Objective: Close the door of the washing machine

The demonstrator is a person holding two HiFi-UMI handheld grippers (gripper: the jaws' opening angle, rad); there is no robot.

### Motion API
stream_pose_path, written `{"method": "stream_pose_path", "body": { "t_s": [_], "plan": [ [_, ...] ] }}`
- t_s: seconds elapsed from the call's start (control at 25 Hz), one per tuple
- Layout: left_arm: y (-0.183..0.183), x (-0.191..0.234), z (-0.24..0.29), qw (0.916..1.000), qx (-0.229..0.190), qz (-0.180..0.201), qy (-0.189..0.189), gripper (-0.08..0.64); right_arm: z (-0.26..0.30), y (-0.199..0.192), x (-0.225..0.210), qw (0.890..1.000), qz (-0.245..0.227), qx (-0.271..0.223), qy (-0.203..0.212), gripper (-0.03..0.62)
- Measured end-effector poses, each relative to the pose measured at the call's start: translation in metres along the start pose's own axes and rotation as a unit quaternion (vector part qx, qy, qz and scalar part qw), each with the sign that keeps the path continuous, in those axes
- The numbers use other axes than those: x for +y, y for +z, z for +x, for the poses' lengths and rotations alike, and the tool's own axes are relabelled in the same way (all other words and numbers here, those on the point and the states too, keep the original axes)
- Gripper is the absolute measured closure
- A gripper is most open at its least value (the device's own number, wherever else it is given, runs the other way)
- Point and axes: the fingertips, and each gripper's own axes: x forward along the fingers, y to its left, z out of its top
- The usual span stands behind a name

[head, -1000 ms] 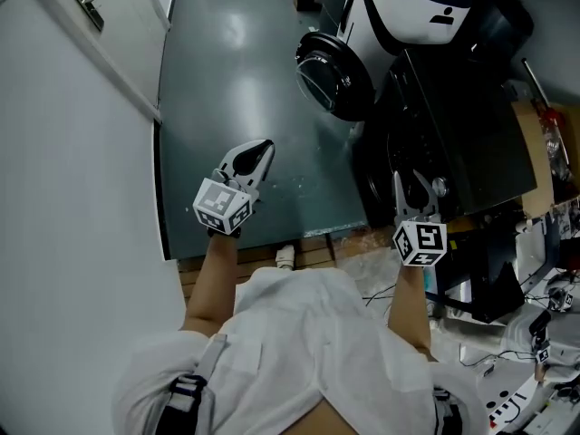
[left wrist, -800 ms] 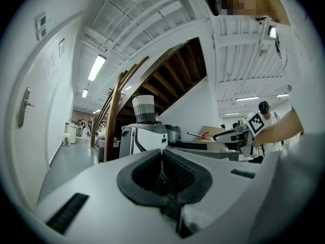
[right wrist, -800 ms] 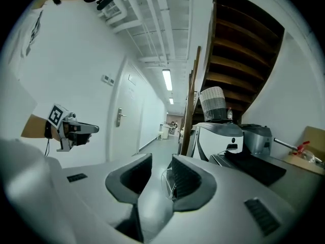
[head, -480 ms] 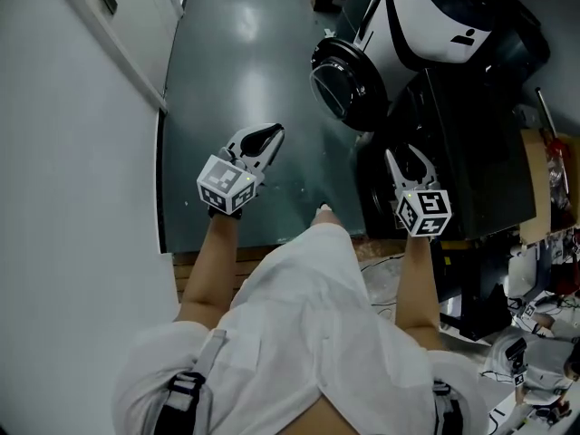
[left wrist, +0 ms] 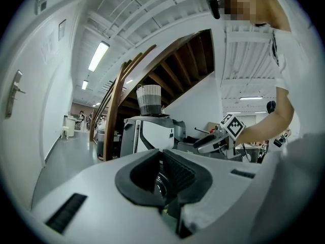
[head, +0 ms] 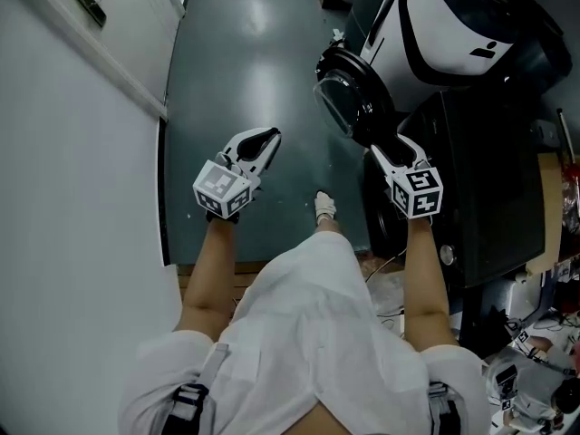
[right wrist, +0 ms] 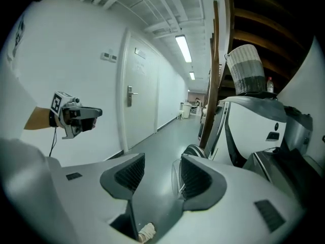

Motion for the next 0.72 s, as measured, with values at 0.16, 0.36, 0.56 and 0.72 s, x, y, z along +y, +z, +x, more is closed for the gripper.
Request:
{"method": "stream_pose_path", "body": {
  "t_s": [0.16, 0.36, 0.56, 0.72],
  "plan": [
    [-0.003, 0.034, 0.046, 1.0000, 0.000, -0.008, 0.001, 0.543, 0.061, -0.002, -0.037, 1.000, -0.005, 0.025, 0.018, 0.360],
    [-0.020, 0.068, 0.099, 0.9998, 0.013, -0.015, 0.000, 0.543, 0.136, -0.016, -0.077, 0.997, -0.013, 0.061, 0.044, 0.357],
    [-0.045, 0.093, 0.140, 0.9992, 0.036, -0.017, -0.007, 0.543, 0.194, -0.031, -0.109, 0.993, -0.024, 0.098, 0.058, 0.357],
    [-0.056, 0.112, 0.167, 0.9987, 0.043, -0.023, -0.010, 0.543, 0.230, -0.043, -0.135, 0.988, -0.020, 0.142, 0.059, 0.352]
  ]
}}
